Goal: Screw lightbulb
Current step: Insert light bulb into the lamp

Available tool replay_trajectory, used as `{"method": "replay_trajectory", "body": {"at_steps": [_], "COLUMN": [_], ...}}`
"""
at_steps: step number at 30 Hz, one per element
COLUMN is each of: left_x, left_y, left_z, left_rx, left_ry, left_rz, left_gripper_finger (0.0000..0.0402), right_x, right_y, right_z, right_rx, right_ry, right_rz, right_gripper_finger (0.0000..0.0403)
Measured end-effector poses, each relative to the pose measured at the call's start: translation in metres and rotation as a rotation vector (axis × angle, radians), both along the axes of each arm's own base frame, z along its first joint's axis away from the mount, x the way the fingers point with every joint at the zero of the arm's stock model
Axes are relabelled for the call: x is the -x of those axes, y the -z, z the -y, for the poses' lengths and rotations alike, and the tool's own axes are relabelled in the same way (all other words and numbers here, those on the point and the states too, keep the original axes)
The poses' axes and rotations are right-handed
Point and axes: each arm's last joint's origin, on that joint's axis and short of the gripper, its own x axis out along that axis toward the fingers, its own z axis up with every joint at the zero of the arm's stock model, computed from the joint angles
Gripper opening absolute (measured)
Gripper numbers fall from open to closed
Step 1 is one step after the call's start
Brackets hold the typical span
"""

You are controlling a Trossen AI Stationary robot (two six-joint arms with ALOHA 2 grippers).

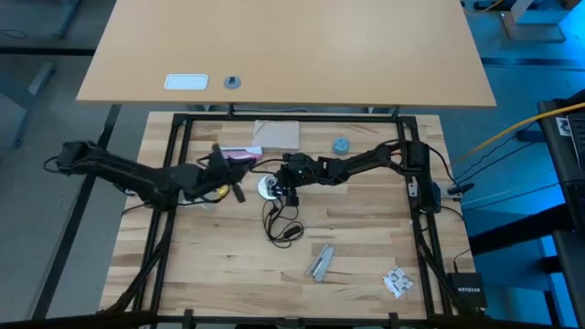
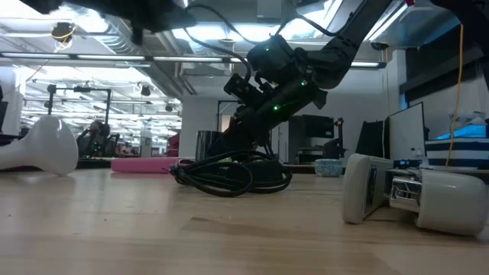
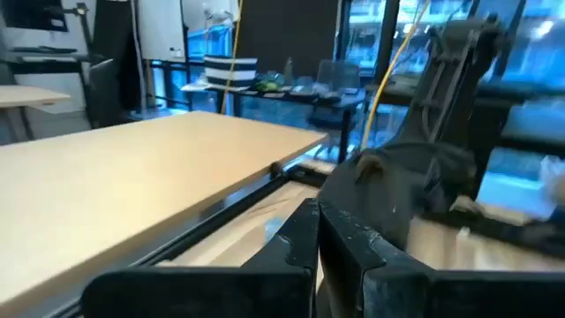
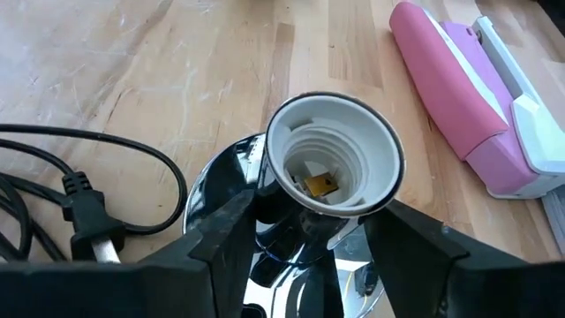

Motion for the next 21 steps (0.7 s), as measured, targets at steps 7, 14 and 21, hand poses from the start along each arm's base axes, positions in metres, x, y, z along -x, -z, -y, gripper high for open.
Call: {"method": "replay_trajectory", "body": {"at_steps": [7,14,21], "left_x": [0.032,0.036,0.036], "left_y": [-0.008,-0.003,0.004], "left_z": [0.014,0.02,0.016], "left_rx": [0.002,0.01,0.028], "left_ry": [0.11,0.142,0.119], "left_rz": [-0.064,-0.107,-0.164], "left_gripper_finger": [0.0004,0.0004,0.0004], "right_x": [-0.001,-0.001,-0.001], "right_y": [-0.001,-0.001,-0.001], "right_z": [0.0,0.0,-0.001], "right_rx": [0.001,0.0,-0.004], "right_ry": [-0.003,-0.004,-0.011], "right_rz": [0.004,0.005,0.004], "right_gripper_finger": [0.0206,0.0206,0.0214]}}
